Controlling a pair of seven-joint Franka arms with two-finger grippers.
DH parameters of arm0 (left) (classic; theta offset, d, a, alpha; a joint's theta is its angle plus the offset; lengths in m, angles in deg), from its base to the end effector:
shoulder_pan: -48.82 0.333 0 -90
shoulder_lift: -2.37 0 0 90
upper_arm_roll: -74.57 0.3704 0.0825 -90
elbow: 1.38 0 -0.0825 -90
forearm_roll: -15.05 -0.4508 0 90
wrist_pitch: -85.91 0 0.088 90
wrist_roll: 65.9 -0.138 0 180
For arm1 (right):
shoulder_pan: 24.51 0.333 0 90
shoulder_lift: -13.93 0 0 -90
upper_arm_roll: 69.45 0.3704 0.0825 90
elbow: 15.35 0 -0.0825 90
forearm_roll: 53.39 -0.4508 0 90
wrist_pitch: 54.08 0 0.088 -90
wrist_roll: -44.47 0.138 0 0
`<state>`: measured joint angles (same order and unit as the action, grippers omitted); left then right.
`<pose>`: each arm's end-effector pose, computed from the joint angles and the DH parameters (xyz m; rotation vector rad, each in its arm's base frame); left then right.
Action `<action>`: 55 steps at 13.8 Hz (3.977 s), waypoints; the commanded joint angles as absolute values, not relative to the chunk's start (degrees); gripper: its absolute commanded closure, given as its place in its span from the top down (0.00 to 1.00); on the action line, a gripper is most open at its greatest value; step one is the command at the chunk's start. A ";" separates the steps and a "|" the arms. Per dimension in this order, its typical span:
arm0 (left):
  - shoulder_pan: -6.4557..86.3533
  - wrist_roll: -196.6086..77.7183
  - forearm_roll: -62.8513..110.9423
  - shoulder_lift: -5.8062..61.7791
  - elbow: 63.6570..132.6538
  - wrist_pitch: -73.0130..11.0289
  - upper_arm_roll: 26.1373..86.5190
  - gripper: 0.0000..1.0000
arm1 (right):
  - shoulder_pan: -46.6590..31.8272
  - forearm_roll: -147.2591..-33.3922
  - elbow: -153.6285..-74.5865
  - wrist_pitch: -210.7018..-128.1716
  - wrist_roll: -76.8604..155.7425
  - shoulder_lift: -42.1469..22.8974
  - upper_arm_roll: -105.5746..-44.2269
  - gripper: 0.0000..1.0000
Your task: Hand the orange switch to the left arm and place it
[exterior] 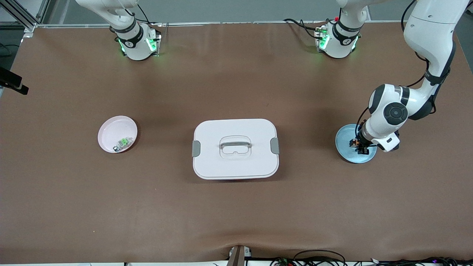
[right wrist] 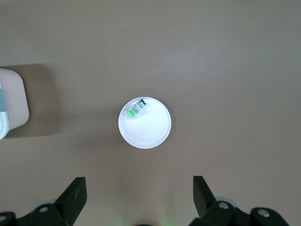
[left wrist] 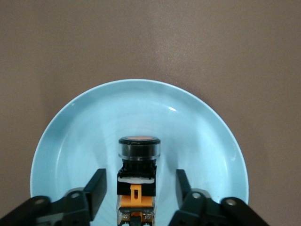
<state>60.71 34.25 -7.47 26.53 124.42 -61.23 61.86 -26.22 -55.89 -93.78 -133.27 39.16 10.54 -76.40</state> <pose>0.6069 -0.0132 0.1524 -2.3131 -1.9816 -0.1125 0.6145 -0.0841 0.7021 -3.0988 0.0794 0.0632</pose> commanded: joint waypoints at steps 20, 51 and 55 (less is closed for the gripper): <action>59.28 43.09 -9.12 26.88 117.89 -57.09 60.94 1.00 | -36.48 -62.99 -95.07 -134.67 35.95 12.08 -70.86 1.00; 58.49 -57.81 17.08 17.49 117.63 -50.79 62.00 1.00 | -29.17 -51.72 -94.80 -135.20 45.62 12.08 -66.99 1.00; 59.19 -58.60 17.08 14.24 113.06 -42.61 62.00 1.00 | -29.26 -52.16 -94.71 -135.20 45.79 12.08 -67.08 1.00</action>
